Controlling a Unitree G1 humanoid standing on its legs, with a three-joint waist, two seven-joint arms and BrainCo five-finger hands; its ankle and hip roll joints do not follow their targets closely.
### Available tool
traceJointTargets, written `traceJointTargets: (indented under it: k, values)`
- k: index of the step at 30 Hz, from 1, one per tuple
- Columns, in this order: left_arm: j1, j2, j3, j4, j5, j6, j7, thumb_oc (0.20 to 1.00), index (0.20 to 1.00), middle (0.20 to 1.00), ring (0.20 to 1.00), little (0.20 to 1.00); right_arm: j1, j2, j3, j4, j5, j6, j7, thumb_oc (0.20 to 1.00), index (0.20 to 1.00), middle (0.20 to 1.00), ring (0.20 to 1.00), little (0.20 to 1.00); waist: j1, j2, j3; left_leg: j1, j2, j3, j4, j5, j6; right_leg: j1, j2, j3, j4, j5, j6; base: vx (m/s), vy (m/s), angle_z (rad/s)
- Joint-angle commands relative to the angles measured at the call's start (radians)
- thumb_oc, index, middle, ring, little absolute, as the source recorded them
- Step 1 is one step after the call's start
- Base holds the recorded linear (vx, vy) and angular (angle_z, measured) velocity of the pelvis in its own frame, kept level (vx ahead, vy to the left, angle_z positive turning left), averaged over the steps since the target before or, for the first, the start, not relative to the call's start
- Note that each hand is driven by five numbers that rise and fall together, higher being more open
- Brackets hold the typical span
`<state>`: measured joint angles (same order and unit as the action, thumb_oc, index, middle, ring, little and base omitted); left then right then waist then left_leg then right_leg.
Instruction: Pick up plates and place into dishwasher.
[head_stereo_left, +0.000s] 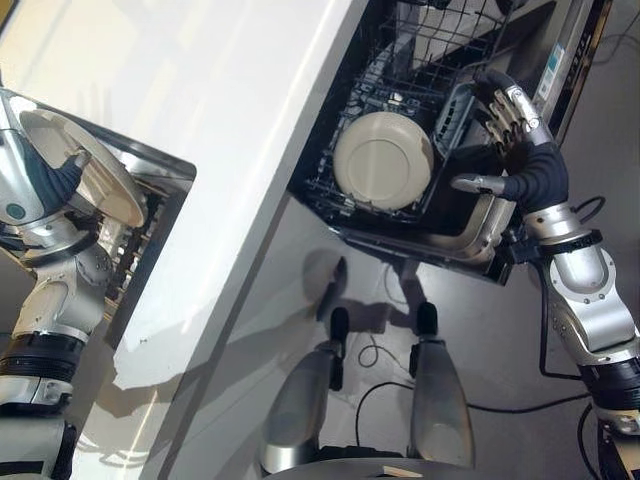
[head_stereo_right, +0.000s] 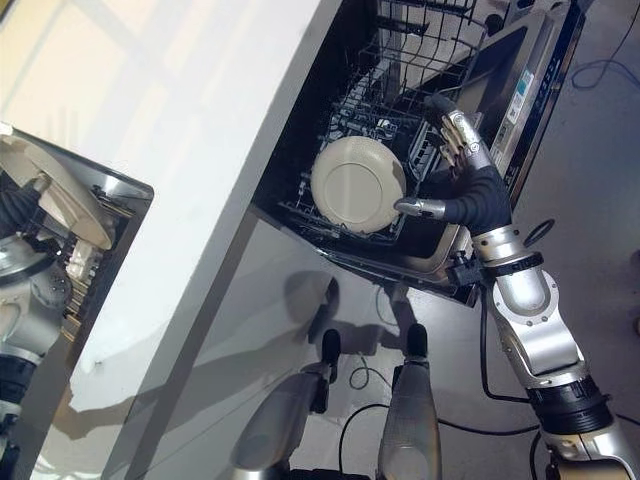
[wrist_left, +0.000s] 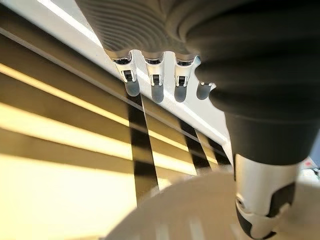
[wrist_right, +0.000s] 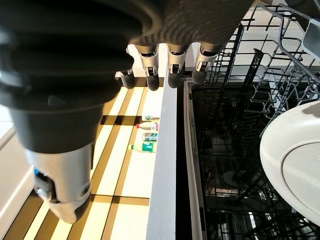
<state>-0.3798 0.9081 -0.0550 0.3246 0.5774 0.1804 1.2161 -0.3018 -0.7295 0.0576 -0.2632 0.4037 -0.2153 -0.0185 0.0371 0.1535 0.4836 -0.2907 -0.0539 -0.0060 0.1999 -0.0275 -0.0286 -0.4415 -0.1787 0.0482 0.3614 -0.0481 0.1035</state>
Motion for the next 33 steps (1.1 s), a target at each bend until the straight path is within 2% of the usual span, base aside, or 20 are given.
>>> traceJointTargets:
  k: [1,3,6,8,11,12,14,16,20,23,33]
  values:
    - [0.0,0.038,0.102,-0.035,0.036,0.047,0.058,1.0,1.0,1.0,1.0,1.0,-0.045,-0.028,-0.008,-0.07,-0.015,-0.01,0.032,1.0,1.0,1.0,1.0,1.0,-0.036,-0.01,-0.037,-0.07,-0.01,-0.017,0.024,0.057,0.003,0.04,-0.053,-0.002,-0.012,0.001,-0.003,0.03,0.097,-0.06]
    - [0.005,0.04,0.11,-0.051,0.048,0.05,0.044,1.0,1.0,1.0,1.0,1.0,-0.051,-0.033,-0.009,-0.075,-0.012,0.004,0.04,1.0,1.0,1.0,1.0,1.0,-0.038,-0.004,-0.039,-0.065,-0.011,-0.016,0.018,0.059,0.003,0.038,-0.052,0.001,-0.011,-0.001,-0.005,0.02,0.086,-0.01]
    - [0.014,0.048,0.102,-0.073,0.09,0.015,-0.008,1.0,1.0,1.0,1.0,1.0,-0.06,-0.032,-0.009,-0.08,-0.01,0.024,0.062,1.0,1.0,1.0,1.0,1.0,-0.043,0.006,-0.044,-0.056,-0.013,-0.014,0.014,0.058,0.004,0.035,-0.051,0.007,-0.005,-0.004,-0.009,0.03,0.072,-0.02]
    - [0.019,0.058,0.08,-0.098,0.152,-0.064,-0.116,1.0,1.0,1.0,1.0,1.0,-0.065,-0.039,-0.012,-0.082,-0.004,0.039,0.079,1.0,1.0,1.0,1.0,1.0,-0.049,0.015,-0.047,-0.05,-0.012,-0.013,0.01,0.058,0.003,0.033,-0.049,0.012,0.002,-0.007,-0.009,0.05,0.085,-0.08]
    - [0.022,0.109,0.021,-0.155,0.164,-0.113,-0.302,1.0,1.0,1.0,1.0,1.0,-0.076,-0.067,-0.027,-0.089,0.015,0.064,0.1,1.0,1.0,1.0,1.0,1.0,-0.058,0.031,-0.047,-0.043,-0.014,-0.011,0.003,0.063,0.0,0.031,-0.046,0.018,0.006,-0.008,-0.009,0.03,0.103,-0.07]
    - [0.027,0.121,0.015,-0.17,0.166,-0.103,-0.331,1.0,1.0,1.0,1.0,1.0,-0.077,-0.076,-0.033,-0.09,0.018,0.068,0.103,1.0,1.0,1.0,1.0,1.0,-0.058,0.036,-0.046,-0.042,-0.013,-0.009,0.0,0.065,-0.001,0.03,-0.047,0.019,0.005,-0.008,-0.009,0.02,0.112,-0.03]
    - [0.043,0.167,-0.018,-0.151,0.088,-0.142,-0.367,1.0,1.0,1.0,1.0,1.0,-0.085,-0.108,-0.036,-0.095,0.035,0.08,0.112,1.0,1.0,1.0,1.0,1.0,-0.067,0.048,-0.041,-0.042,-0.016,-0.005,0.004,0.063,-0.001,0.022,-0.044,0.03,0.009,-0.007,-0.007,0.02,0.112,-0.03]
    - [0.065,0.179,-0.036,-0.134,0.056,-0.159,-0.359,1.0,1.0,1.0,1.0,1.0,-0.082,-0.117,-0.036,-0.093,0.036,0.076,0.117,1.0,1.0,1.0,1.0,1.0,-0.069,0.053,-0.038,-0.045,-0.019,-0.001,0.009,0.063,-0.001,0.017,-0.042,0.035,0.01,-0.003,-0.005,0.01,0.075,-0.1]
    - [0.137,0.176,-0.023,-0.108,0.057,-0.237,-0.378,1.0,1.0,1.0,1.0,1.0,-0.066,-0.123,-0.054,-0.081,0.036,0.059,0.132,1.0,1.0,1.0,1.0,1.0,-0.061,0.057,-0.03,-0.045,-0.023,0.0,0.012,0.061,0.002,0.019,-0.045,0.031,0.006,0.001,-0.001,0.0,0.046,-0.07]
    - [0.159,0.193,-0.022,-0.113,0.038,-0.257,-0.424,1.0,1.0,1.0,1.0,1.0,-0.061,-0.13,-0.064,-0.084,0.048,0.061,0.139,1.0,1.0,1.0,1.0,1.0,-0.054,0.058,-0.032,-0.039,-0.025,-0.003,0.009,0.064,0.005,0.025,-0.049,0.024,0.005,0.004,0.002,0.0,0.007,-0.01]
    - [0.246,0.217,0.024,-0.109,0.005,-0.326,-0.49,1.0,1.0,1.0,1.0,1.0,-0.033,-0.133,-0.082,-0.081,0.052,0.061,0.158,1.0,1.0,1.0,1.0,1.0,-0.023,0.069,-0.057,-0.023,-0.033,-0.025,0.002,0.067,0.009,0.047,-0.068,-0.009,0.016,-0.008,0.009,0.0,0.007,0.02]
